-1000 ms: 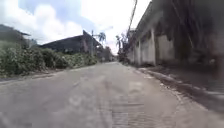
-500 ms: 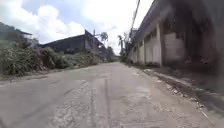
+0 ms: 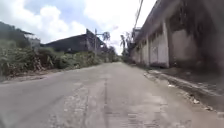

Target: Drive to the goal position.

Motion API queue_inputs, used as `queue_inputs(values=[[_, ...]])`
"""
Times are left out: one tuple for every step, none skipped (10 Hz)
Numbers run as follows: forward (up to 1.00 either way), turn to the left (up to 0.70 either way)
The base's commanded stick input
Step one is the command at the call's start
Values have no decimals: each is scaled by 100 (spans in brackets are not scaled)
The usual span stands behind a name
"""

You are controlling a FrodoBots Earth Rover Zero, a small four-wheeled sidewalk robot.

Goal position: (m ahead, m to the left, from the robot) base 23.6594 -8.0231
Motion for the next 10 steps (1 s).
queue_inputs(values=[[100,-29],[100,-35],[100,-30],[100,0],[100,0],[100,0],[100,0],[100,0],[100,-2],[100,-16]])
